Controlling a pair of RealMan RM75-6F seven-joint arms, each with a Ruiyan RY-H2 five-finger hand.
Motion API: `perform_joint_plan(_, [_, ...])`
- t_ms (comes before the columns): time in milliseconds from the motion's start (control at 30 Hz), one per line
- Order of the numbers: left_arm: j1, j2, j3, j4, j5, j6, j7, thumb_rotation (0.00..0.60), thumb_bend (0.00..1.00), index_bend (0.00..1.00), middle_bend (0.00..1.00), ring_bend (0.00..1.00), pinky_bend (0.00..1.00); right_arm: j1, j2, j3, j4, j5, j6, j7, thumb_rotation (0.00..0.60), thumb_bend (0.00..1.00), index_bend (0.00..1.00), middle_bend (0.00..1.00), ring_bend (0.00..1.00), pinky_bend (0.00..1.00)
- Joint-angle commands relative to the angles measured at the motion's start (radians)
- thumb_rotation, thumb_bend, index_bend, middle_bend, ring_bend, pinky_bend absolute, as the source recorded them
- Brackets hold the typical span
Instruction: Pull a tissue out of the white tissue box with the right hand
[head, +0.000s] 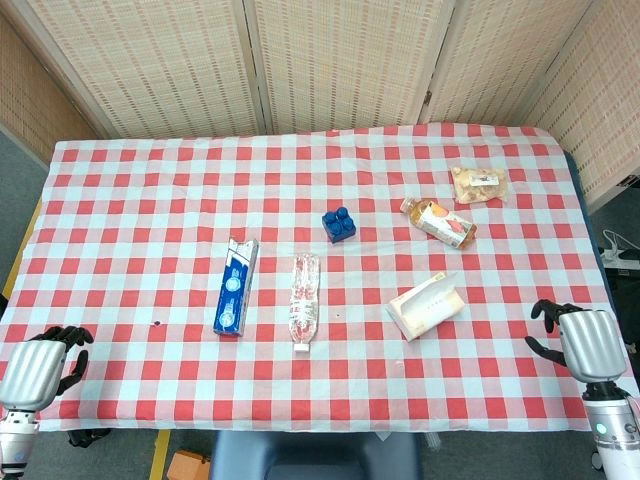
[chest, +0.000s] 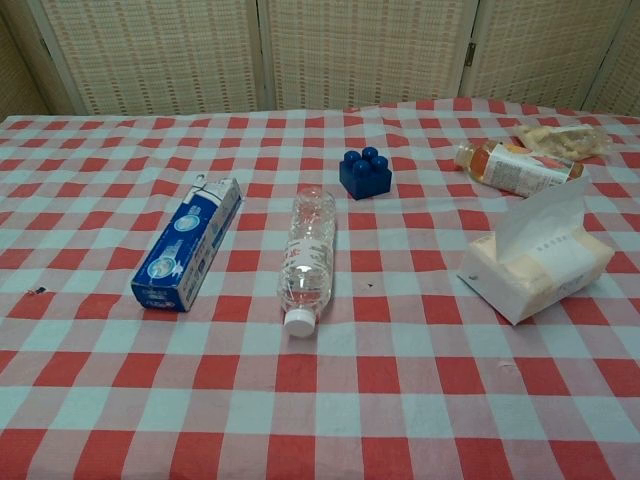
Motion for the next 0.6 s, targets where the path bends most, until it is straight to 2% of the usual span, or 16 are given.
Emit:
perform_joint_plan(33, [-0.001, 0.000, 0.000, 0.000, 0.000, -0.001, 0.000, 0.600, 0.52, 0.48, 0.49, 0.41, 0.60, 0.000, 0.000, 0.000, 0.000, 0.001, -0.001, -0.001, 0.600, 0.04, 0.54, 0.69, 0.69, 0.94])
perform_joint_plan(433, [-0.002, -0.001, -0.001, 0.003, -0.005, -0.007, -0.008, 0.600, 0.52, 0.48, 0.49, 0.41, 0.60, 0.007, -0.004, -0.002, 0.002, 0.012, -0.025, -0.010, 0.600, 0.04, 0.50, 0.69, 0.69, 0.94])
perform_joint_plan(600, [-0.004, -0.003, 0.001, 0.003, -0.004, -0.010, -0.002, 0.600, 0.52, 0.48, 0.49, 0.41, 0.60, 0.044, -0.047, -0.015, 0.045, 0.006, -0.095, -0.039, 0.600, 0.04, 0.45, 0.69, 0.73, 0.93])
